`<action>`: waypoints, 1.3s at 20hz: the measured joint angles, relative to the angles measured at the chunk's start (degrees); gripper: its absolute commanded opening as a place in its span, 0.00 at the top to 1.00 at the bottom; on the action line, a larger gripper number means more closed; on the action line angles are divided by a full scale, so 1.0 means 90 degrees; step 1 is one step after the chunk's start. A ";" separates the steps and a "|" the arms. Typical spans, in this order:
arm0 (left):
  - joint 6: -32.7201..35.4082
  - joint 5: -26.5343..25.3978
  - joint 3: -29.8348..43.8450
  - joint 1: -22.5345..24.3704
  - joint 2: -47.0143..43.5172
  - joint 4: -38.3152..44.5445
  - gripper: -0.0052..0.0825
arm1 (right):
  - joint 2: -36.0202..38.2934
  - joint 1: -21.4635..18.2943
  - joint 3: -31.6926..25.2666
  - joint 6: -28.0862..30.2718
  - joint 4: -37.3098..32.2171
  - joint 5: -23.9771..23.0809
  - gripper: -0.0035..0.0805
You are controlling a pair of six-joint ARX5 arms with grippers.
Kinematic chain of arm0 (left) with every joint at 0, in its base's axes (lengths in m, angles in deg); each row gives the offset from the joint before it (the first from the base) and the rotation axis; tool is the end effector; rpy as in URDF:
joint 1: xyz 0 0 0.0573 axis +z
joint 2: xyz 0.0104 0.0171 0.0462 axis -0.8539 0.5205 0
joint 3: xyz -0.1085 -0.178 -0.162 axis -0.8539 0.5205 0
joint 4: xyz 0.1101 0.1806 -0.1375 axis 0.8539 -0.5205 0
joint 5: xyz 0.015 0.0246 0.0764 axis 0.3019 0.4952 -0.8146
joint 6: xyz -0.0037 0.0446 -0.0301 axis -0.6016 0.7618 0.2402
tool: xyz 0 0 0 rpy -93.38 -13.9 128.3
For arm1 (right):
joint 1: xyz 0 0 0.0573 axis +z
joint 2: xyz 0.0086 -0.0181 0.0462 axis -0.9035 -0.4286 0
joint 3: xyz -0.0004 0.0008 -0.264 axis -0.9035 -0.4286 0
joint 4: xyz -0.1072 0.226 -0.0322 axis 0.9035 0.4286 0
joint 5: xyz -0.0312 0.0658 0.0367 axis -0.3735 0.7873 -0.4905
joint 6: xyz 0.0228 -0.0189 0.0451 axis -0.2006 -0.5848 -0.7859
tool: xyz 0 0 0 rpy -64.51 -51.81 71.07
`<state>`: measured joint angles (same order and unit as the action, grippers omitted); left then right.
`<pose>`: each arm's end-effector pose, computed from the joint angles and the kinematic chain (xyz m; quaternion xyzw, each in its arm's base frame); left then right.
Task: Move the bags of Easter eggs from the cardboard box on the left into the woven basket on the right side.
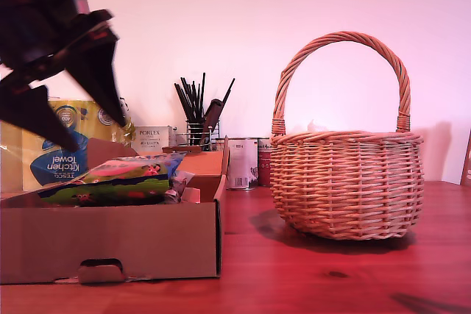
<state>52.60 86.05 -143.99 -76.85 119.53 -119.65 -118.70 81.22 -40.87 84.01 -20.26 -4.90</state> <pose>0.2620 -0.0969 0.2452 -0.0659 0.5164 -0.2529 0.8155 0.0940 0.0387 0.3162 -0.0428 0.1562 0.3235 0.9323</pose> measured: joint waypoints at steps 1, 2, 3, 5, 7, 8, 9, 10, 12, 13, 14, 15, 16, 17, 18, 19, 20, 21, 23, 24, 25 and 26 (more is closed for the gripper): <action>-0.0085 -0.0002 -0.0068 0.0000 0.0075 0.0012 0.17 | 0.0000 0.0000 0.0000 0.0000 0.0000 0.0000 0.97; -0.0136 -0.0007 -0.0092 0.0000 0.0155 0.0017 0.17 | 0.0000 0.0000 0.0000 0.0000 0.0000 0.0000 0.97; -0.0151 -0.0046 -0.0095 0.0000 0.0250 0.0015 0.17 | 0.0000 0.0000 0.0000 0.0000 0.0000 0.0000 0.97; -0.0192 -0.0129 -0.0095 0.0000 0.0539 0.0036 0.17 | 0.0000 0.0015 0.0000 0.0000 -0.0002 0.0000 0.97; -0.0236 -0.0287 -0.0092 0.0000 0.0804 0.0117 0.17 | 0.0000 0.0092 0.0000 0.0000 0.0000 0.0000 0.97; -0.0236 -0.0291 -0.0092 0.0000 0.0872 0.0163 0.17 | 0.0000 0.0126 0.0000 0.0000 0.0000 0.0002 0.97; -0.0238 -0.0291 -0.0092 0.0000 0.0906 0.0189 0.17 | 0.0000 0.0129 0.0000 0.0000 0.0000 0.0002 0.97; -0.0238 -0.0284 -0.0092 0.0000 0.0908 0.0202 0.17 | 0.0000 0.0129 0.0000 0.0000 -0.0002 0.0002 0.97; -0.0240 -0.0151 -0.0092 0.0000 0.0935 0.0248 0.17 | 0.0000 0.0129 0.0000 0.0000 0.0000 0.0002 0.97; -0.0240 -0.0063 -0.0095 0.0000 0.0991 0.0287 0.17 | 0.0000 0.0129 0.0000 0.0000 -0.0002 0.0002 0.97; -0.0240 -0.0007 -0.0095 0.0000 0.1073 0.0304 0.17 | 0.0000 0.0129 0.0000 0.0000 0.0000 0.0002 0.97; -0.0240 0.0024 -0.0095 0.0000 0.1161 0.0306 0.17 | 0.0000 0.0129 0.0000 0.0000 -0.0002 0.0002 0.97; -0.0245 0.0080 -0.0095 0.0002 0.1246 0.0311 0.17 | 0.0000 0.0129 0.0000 0.0000 0.0000 0.0002 0.97; -0.0248 0.0209 -0.0097 0.0007 0.1302 0.0330 0.17 | 0.0000 0.0129 0.0000 0.0000 -0.0002 0.0002 0.97; -0.0255 0.0362 -0.0097 0.0007 0.1333 0.0355 0.17 | 0.0000 0.0131 0.0000 0.0000 0.0000 0.0002 0.97; -0.0255 0.0534 -0.0097 0.0007 0.1360 0.0435 0.17 | 0.0000 0.0131 0.0000 0.0000 0.0000 0.0002 0.97; -0.0267 0.0724 -0.0097 0.0007 0.1382 0.0525 0.18 | 0.0000 0.0131 0.0000 0.0000 0.0000 0.0002 0.97; -0.0284 0.0908 -0.0097 0.0017 0.1389 0.0566 0.21 | 0.0000 0.0131 0.0000 0.0000 -0.0002 0.0002 0.97; -0.0289 0.1168 -0.0097 0.0017 0.1394 0.0612 0.29 | 0.0000 0.0131 0.0000 0.0000 0.0000 0.0002 0.97; -0.0294 0.1231 -0.0097 0.0017 0.1394 0.0624 0.35 | 0.0000 0.0131 0.0000 0.0000 0.0000 0.0000 0.97; -0.0296 0.1263 -0.0097 0.0019 0.1394 0.0627 0.41 | 0.0000 0.0131 0.0000 0.0000 -0.0002 0.0000 0.97; -0.0294 0.1265 -0.0097 0.0019 0.1394 0.0627 0.48 | 0.0000 0.0131 0.0000 0.0000 0.0000 0.0000 0.97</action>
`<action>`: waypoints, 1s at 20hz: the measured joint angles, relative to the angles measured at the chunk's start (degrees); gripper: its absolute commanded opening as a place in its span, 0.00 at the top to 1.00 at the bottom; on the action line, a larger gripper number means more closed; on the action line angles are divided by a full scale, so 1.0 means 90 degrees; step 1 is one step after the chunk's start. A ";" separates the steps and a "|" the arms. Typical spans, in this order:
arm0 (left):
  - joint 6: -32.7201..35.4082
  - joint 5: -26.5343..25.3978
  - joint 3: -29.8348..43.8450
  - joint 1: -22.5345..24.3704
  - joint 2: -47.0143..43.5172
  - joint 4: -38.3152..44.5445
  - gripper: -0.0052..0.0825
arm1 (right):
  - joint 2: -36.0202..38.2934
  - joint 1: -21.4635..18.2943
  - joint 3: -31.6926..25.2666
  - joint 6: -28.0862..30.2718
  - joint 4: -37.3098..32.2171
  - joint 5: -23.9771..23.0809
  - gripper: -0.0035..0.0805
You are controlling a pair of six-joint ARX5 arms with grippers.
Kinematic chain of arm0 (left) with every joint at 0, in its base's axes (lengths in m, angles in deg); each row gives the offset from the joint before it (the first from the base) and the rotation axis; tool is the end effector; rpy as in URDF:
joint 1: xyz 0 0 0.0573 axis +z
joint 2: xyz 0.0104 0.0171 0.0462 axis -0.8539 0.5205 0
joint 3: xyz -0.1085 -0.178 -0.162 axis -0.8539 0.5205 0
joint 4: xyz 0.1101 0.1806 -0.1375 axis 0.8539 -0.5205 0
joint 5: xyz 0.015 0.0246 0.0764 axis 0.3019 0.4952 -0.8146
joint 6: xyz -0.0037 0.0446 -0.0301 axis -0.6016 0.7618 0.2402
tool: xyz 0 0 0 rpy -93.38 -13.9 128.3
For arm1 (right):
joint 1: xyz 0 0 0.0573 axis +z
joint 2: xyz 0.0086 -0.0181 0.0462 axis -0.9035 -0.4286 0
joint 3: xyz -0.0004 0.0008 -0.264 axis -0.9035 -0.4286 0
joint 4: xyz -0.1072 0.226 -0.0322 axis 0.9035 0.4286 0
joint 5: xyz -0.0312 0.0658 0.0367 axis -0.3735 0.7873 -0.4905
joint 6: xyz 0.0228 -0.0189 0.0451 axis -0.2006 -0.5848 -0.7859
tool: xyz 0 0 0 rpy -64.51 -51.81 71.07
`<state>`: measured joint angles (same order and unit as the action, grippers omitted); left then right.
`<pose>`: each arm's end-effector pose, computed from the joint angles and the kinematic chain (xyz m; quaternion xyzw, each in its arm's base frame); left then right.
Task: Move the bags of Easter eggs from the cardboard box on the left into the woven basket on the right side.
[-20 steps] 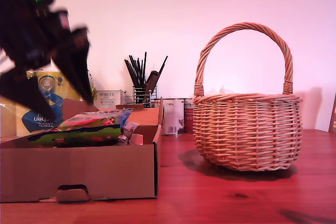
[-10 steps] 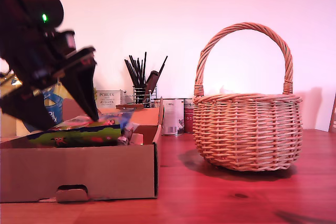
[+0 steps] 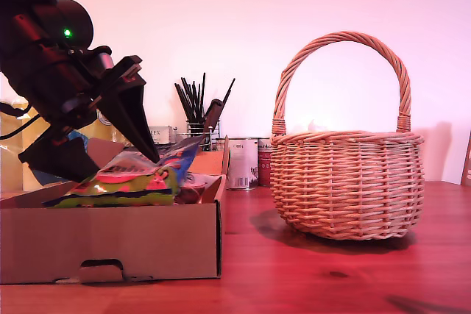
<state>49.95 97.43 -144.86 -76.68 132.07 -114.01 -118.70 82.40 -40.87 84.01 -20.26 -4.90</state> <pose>0.2939 -0.1118 0.1953 -0.1348 0.5691 -0.3038 0.7521 0.0932 0.0406 0.3162 -0.0444 0.1557 0.3331 0.9289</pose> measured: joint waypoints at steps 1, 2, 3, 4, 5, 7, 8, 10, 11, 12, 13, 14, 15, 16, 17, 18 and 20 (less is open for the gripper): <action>0.0000 0.0002 0.0000 0.0000 0.0000 0.0000 0.53 | 0.0000 0.0000 0.0000 0.0000 0.0000 0.0000 0.97; 0.0000 0.0022 0.0000 0.0000 0.0000 0.0000 0.57 | 0.0000 0.0000 0.0000 0.0000 0.0000 0.0000 0.97; 0.0000 0.0087 0.0000 0.0000 0.0000 0.0002 0.60 | 0.0000 0.0000 0.0000 0.0000 0.0000 0.0000 0.97; 0.0005 0.0182 0.0000 0.0005 0.0000 0.0007 0.61 | 0.0000 0.0000 0.0000 0.0000 0.0000 0.0000 0.97; 0.0019 0.0287 0.0000 0.0005 0.0000 0.0007 0.62 | 0.0000 0.0000 0.0000 0.0000 -0.0002 0.0000 0.97; 0.0097 0.0355 0.0000 0.0005 0.0000 0.0007 0.62 | 0.0000 0.0000 0.0000 0.0000 0.0000 0.0000 0.97; 0.0119 0.0364 0.0000 0.0005 0.0000 0.0010 0.65 | 0.0000 0.0000 0.0000 0.0000 0.0000 0.0000 0.97; 0.0163 0.0379 0.0000 0.0005 0.0000 0.0041 0.78 | 0.0000 0.0000 0.0000 0.0000 0.0000 0.0000 0.97; 0.0168 0.0389 0.0000 0.0005 0.0000 0.0090 0.86 | 0.0000 0.0000 0.0000 0.0000 0.0000 -0.0002 0.97; 0.0170 0.0398 0.0000 0.0005 0.0000 0.0175 0.94 | 0.0000 0.0000 0.0000 0.0000 0.0000 -0.0005 0.97; 0.0172 0.0401 0.0000 0.0005 0.0000 0.0304 0.97 | 0.0000 0.0000 0.0000 0.0000 0.0000 -0.0005 0.97; 0.0172 0.0406 0.0000 0.0005 0.0000 0.0435 0.97 | 0.0000 0.0000 0.0000 0.0000 0.0000 -0.0005 0.97; 0.0172 0.0410 0.0000 0.0005 0.0000 0.0546 0.97 | 0.0000 0.0000 0.0000 0.0000 0.0000 -0.0005 0.97; 0.0172 0.0423 0.0000 0.0005 0.0000 0.0607 0.97 | 0.0000 0.0000 0.0000 0.0000 0.0000 -0.0005 0.97; 0.0172 0.0454 0.0000 0.0005 0.0000 0.0614 0.97 | 0.0000 0.0000 0.0000 0.0000 -0.0002 -0.0005 0.97; 0.0172 0.0534 -0.0002 0.0005 0.0000 0.0617 0.97 | 0.0000 0.0000 0.0000 0.0000 -0.0002 -0.0005 0.97; 0.0163 0.0760 -0.0049 0.0012 0.0002 0.0583 0.97 | 0.0000 0.0000 0.0000 0.0000 0.0000 -0.0005 0.97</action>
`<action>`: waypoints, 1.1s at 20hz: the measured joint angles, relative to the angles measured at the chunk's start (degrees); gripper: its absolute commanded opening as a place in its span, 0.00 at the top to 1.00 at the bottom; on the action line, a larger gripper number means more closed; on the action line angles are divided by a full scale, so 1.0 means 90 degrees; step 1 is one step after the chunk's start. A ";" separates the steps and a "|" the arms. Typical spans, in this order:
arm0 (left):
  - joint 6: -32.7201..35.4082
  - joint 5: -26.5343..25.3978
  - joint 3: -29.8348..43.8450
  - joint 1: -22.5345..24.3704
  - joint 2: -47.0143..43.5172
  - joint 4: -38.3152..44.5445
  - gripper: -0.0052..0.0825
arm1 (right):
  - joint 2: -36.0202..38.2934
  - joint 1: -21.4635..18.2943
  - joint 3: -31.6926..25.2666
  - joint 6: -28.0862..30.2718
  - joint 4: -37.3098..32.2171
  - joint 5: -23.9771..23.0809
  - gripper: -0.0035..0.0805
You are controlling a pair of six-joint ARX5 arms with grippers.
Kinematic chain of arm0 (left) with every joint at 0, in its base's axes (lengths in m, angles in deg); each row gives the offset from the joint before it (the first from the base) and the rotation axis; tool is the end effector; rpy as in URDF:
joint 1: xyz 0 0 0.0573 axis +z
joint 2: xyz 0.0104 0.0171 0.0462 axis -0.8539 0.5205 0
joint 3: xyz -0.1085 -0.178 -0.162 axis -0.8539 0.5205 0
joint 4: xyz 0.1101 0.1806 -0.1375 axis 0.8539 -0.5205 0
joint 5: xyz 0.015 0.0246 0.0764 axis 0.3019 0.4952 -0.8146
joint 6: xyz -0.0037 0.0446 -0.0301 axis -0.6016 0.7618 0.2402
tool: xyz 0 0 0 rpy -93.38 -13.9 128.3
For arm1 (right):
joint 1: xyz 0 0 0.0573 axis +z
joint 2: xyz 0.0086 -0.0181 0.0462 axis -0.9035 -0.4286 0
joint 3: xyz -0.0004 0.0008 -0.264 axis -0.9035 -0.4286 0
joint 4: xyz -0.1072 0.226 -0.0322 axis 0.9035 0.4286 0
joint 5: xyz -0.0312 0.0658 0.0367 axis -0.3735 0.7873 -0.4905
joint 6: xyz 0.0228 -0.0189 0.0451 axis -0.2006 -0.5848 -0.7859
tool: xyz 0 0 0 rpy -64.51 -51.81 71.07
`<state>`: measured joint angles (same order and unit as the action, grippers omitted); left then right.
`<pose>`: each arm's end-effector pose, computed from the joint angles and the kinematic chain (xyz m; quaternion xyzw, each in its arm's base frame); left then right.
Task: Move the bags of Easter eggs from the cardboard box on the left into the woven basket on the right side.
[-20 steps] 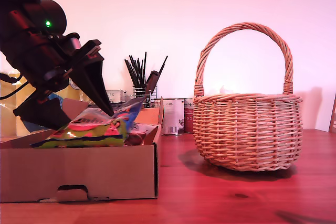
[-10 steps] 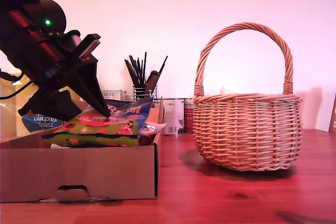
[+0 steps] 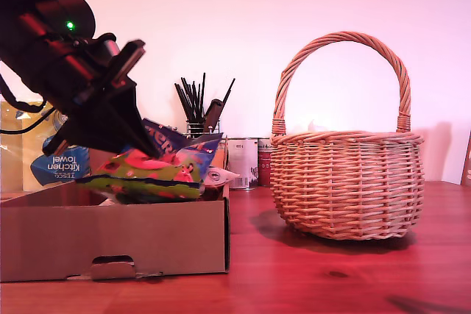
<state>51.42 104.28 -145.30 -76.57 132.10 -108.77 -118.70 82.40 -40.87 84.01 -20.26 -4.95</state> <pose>0.3007 -0.1164 0.2029 -0.1501 0.5234 -0.3709 0.7523 0.0932 0.0406 0.3162 -0.0445 0.1558 0.3327 0.9290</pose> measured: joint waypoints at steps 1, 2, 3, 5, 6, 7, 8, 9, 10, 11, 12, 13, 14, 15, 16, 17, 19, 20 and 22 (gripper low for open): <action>0.0000 0.0087 -0.0083 0.0000 0.0002 -0.0049 0.97 | 0.0000 0.0000 0.0000 0.0000 0.0000 0.0000 0.97; -0.0002 0.0209 -0.0206 -0.0002 0.0005 -0.0121 0.97 | 0.0000 0.0000 0.0000 0.0000 0.0000 0.0000 0.97; -0.0002 0.0321 -0.0376 -0.0002 0.0010 -0.0223 0.97 | 0.0000 0.0000 0.0000 0.0000 0.0000 0.0000 0.97; -0.0002 0.0427 -0.0719 -0.0002 0.0010 -0.0313 0.97 | 0.0000 0.0000 0.0000 0.0000 0.0000 0.0000 0.97; -0.0002 0.0461 -0.0850 -0.0002 0.0010 -0.0318 0.97 | 0.0000 0.0000 0.0000 0.0000 0.0000 0.0000 0.97; -0.0002 0.0481 -0.0957 -0.0002 0.0010 -0.0367 0.97 | 0.0000 0.0000 0.0000 0.0000 0.0000 0.0000 0.97; -0.0002 0.0486 -0.1044 -0.0002 0.0010 -0.0447 0.97 | 0.0000 0.0000 0.0000 0.0000 0.0000 0.0000 0.97; -0.0002 0.0495 -0.1110 -0.0002 0.0010 -0.0503 0.97 | 0.0000 0.0000 0.0000 0.0000 0.0000 0.0000 0.97; -0.0002 0.0520 -0.1154 0.0000 0.0010 -0.0561 0.97 | 0.0000 0.0000 0.0000 0.0000 0.0000 0.0000 0.97; 0.0000 0.0534 -0.1188 -0.0002 0.0010 -0.0614 0.97 | 0.0000 0.0000 0.0000 0.0000 0.0000 0.0000 0.97; 0.0000 0.0549 -0.1226 -0.0002 0.0010 -0.0670 0.97 | 0.0000 0.0000 0.0000 0.0000 0.0000 0.0000 0.97; -0.0002 0.0556 -0.1285 -0.0002 0.0010 -0.0763 0.97 | 0.0000 0.0000 0.0000 0.0000 0.0000 0.0000 0.97; 0.0000 0.0563 -0.1362 -0.0002 0.0010 -0.0872 0.97 | 0.0000 0.0000 0.0000 0.0000 0.0000 0.0000 0.97; 0.0000 0.0571 -0.1452 -0.0002 0.0010 -0.0962 0.97 | 0.0000 0.0000 0.0000 0.0000 0.0000 0.0000 0.97; 0.0017 0.0576 -0.1540 -0.0002 0.0010 -0.1037 0.97 | 0.0000 0.0000 0.0000 0.0000 0.0000 0.0000 0.97; 0.0022 0.0629 -0.1598 0.0000 0.0010 -0.1073 0.97 | 0.0000 0.0000 0.0000 0.0000 0.0000 0.0000 0.97; 0.0024 0.0835 -0.1610 -0.0002 0.0010 -0.1088 0.97 | 0.0000 0.0000 0.0000 0.0000 0.0000 0.0000 0.97; 0.0022 0.0981 -0.1610 -0.0002 0.0010 -0.1110 0.97 | 0.0000 0.0000 0.0000 0.0000 0.0000 0.0000 0.97; 0.0024 0.1275 -0.1610 -0.0007 0.0010 -0.1107 0.97 | 0.0000 0.0000 0.0000 0.0000 0.0000 0.0000 0.97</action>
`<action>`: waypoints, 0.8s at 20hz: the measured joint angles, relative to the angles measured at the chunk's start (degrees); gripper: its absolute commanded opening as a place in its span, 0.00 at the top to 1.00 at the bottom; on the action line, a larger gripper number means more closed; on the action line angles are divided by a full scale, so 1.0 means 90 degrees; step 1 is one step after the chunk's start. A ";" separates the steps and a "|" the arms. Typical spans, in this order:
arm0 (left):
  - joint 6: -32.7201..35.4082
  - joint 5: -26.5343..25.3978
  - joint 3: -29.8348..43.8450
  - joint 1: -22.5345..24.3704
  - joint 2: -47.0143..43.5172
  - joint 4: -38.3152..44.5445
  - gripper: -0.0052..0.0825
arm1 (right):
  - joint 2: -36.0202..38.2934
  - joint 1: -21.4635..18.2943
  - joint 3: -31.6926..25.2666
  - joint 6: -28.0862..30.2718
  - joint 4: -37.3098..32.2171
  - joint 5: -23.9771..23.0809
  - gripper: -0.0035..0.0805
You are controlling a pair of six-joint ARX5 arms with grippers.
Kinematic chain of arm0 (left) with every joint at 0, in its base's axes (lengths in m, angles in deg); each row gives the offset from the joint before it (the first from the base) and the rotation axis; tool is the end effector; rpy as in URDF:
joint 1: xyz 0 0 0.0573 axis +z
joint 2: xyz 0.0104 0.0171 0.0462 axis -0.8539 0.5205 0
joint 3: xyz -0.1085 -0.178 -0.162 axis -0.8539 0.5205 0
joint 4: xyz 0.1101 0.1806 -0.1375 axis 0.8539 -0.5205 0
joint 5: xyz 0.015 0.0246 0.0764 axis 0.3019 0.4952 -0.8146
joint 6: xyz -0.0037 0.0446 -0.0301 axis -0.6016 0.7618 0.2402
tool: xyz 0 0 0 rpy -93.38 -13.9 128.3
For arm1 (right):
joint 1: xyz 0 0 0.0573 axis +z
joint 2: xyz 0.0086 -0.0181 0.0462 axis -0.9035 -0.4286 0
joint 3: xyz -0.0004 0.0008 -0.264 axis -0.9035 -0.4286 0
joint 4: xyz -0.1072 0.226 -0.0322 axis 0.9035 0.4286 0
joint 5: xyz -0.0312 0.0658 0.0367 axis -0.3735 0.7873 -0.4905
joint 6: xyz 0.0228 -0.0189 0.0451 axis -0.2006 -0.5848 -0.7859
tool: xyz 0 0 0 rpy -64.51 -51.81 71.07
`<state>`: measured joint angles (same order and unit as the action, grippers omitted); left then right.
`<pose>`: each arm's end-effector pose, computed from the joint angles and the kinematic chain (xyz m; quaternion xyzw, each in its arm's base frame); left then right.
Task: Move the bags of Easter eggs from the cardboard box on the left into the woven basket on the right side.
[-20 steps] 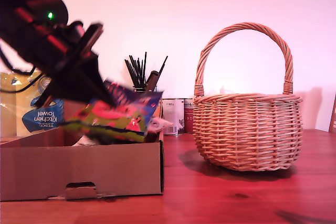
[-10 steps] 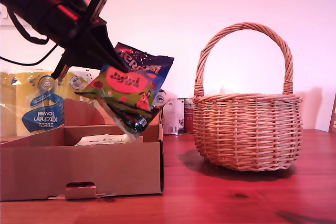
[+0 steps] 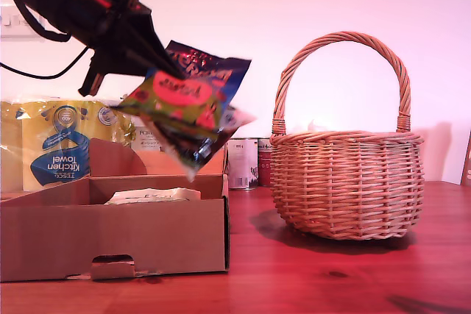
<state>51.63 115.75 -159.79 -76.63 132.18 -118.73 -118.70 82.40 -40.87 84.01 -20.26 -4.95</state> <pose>0.3163 -0.1261 0.2717 -0.1854 0.4853 -0.4599 0.7201 0.0932 0.0406 0.3162 -0.0445 0.1558 0.3327 0.9290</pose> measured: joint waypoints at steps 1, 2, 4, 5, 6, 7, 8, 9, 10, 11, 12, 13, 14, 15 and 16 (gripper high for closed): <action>-0.0002 0.0170 0.0000 0.0000 0.0000 0.0005 0.97 | 0.0000 0.0000 0.0000 0.0000 0.0000 0.0000 0.97; -0.0007 0.0338 -0.0005 0.0000 0.0000 0.0015 0.97 | 0.0000 0.0000 0.0000 0.0000 0.0000 0.0000 0.97; -0.0058 0.0512 -0.0056 -0.0051 0.0000 0.0121 0.97 | 0.0000 0.0000 0.0000 0.0000 0.0000 -0.0019 0.97; -0.0165 0.0563 -0.0109 -0.0119 0.0000 0.0245 0.97 | 0.0000 0.0000 0.0000 0.0000 0.0000 -0.0024 0.97; -0.0386 0.0588 -0.0165 -0.0216 0.0000 0.0495 0.97 | 0.0000 0.0000 0.0000 0.0000 0.0000 -0.0024 0.97; -0.0631 0.0588 -0.0243 -0.0357 0.0000 0.0804 0.97 | 0.0000 0.0000 0.0000 0.0000 -0.0002 -0.0024 0.97; -0.0852 0.0593 -0.0299 -0.0515 0.0000 0.1137 0.97 | 0.0000 0.0000 0.0000 0.0000 -0.0002 -0.0024 0.97; -0.1013 0.0593 -0.0338 -0.0712 0.0000 0.1489 0.97 | 0.0000 0.0000 0.0000 0.0000 -0.0002 -0.0024 0.97; -0.1083 0.0561 -0.0355 -0.0923 0.0000 0.1841 0.97 | 0.0000 0.0000 0.0000 0.0000 -0.0002 -0.0024 0.97; -0.1234 0.0406 -0.0359 -0.1149 0.0000 0.2140 0.97 | 0.0000 0.0000 0.0000 0.0002 -0.0002 -0.0024 0.97; -0.1324 0.0126 -0.0359 -0.1355 0.0000 0.2470 0.97 | 0.0000 0.0000 0.0000 0.0007 -0.0002 -0.0024 0.97; -0.1341 -0.0219 -0.0359 -0.1545 0.0000 0.2807 0.97 | 0.0000 0.0000 0.0000 0.0010 -0.0002 -0.0024 0.97; -0.1341 -0.0534 -0.0359 -0.1724 0.0000 0.3101 0.97 | 0.0000 0.0000 0.0000 0.0010 0.0000 -0.0027 0.97; -0.1311 -0.0882 -0.0359 -0.1897 0.0002 0.3390 0.97 | 0.0000 0.0000 0.0000 0.0012 0.0000 -0.0029 0.97; -0.1229 -0.1270 -0.0359 -0.2011 0.0002 0.3733 0.97 | 0.0000 0.0000 0.0000 0.0053 0.0000 -0.0036 0.97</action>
<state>40.57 104.32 -163.02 -94.73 132.21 -85.14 -118.70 82.40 -40.87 84.49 -20.26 -5.27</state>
